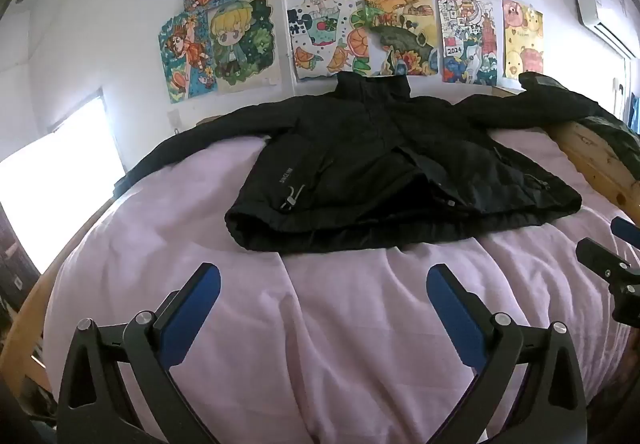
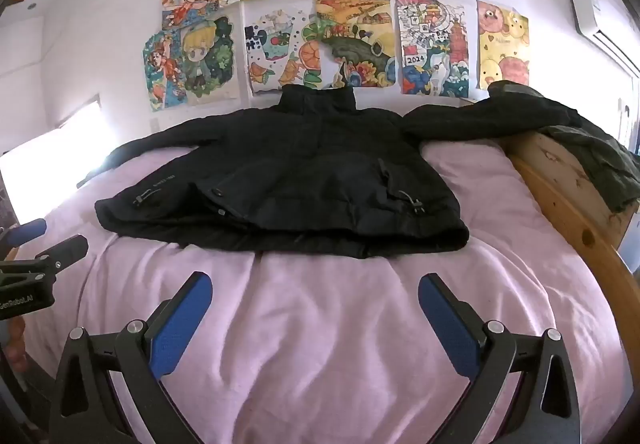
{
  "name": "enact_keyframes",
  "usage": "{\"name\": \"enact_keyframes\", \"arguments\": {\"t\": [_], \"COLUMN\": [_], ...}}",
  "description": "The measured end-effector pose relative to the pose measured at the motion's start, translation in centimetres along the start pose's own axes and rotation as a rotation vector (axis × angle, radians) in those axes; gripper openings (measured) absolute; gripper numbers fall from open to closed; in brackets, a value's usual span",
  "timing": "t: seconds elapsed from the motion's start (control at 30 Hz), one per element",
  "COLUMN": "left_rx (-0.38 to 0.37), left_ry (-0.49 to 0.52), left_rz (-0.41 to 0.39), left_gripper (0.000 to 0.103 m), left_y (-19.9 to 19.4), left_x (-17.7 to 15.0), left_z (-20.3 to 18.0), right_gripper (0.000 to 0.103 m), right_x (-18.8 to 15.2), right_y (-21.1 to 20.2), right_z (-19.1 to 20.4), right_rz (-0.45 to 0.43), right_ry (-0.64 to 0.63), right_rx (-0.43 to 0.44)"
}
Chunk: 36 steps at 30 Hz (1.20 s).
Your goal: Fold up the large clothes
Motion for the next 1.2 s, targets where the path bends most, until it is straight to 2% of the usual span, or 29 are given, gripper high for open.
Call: {"name": "enact_keyframes", "arguments": {"t": [1.2], "left_rx": [0.001], "left_ry": [0.005], "left_rz": [0.007], "left_gripper": [0.101], "left_y": [0.01], "left_x": [-0.03], "left_z": [0.00], "right_gripper": [0.103], "right_x": [-0.17], "right_y": [0.31], "right_z": [-0.16], "right_rz": [0.011], "right_ry": [0.008], "right_rx": [0.000]}}
Point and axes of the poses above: each gripper's, at about its wrist camera, not at the fingertips, and y roughly the way its jaws point, z to its left, x to its top, the point moved 7 cm from there along y, roughly the way its jaws point, and after that the axes turned 1 degree about y, right-handed, at the moved point
